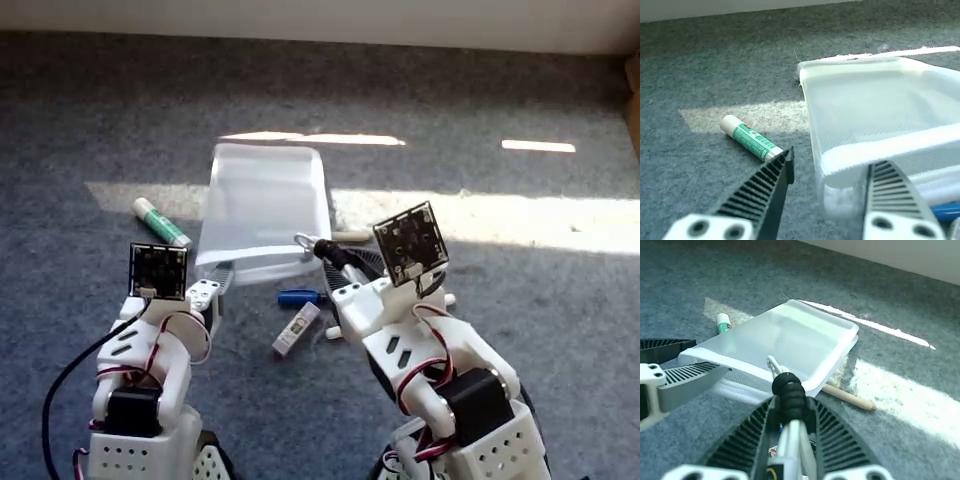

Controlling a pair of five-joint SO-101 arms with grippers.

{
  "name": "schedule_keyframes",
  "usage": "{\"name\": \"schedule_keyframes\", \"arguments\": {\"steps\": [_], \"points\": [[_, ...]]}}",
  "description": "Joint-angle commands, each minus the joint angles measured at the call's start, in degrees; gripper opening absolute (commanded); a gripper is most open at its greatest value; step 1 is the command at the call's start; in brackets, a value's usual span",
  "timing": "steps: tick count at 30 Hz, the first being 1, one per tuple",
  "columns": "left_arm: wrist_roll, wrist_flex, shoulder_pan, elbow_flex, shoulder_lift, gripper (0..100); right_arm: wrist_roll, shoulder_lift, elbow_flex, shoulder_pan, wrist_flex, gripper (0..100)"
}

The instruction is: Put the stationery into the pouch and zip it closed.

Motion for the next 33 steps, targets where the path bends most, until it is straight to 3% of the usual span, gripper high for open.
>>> {"name": "schedule_keyframes", "arguments": {"steps": [1, 8, 11, 18, 22, 33], "points": [[0.35, -1.32, -0.75, -0.4, -0.4, 22, -0.53, -1.19, -4.88, -0.48, 2.07, 0.4], [-7.12, -1.14, -0.75, -1.89, -0.48, 0, -0.35, -1.19, -5.58, -0.4, 3.12, 0.6], [-6.95, 0.26, -0.75, -5.49, -0.48, 1, -0.53, -1.19, -5.85, -0.31, 3.82, 2.3], [-3.78, 7.56, -0.66, -15.96, -0.4, 1, -1.41, -1.1, -5.58, 5.58, 7.34, 25.9], [-3.96, 7.74, -1.8, -19.12, -0.4, 1, -5.19, -0.75, -5.58, 6.81, 5.67, 26.1], [-3.87, 8.0, -11.3, -27.91, -0.31, 1, -5.1, -0.75, -3.82, 7.96, 3.38, 26.1]]}}
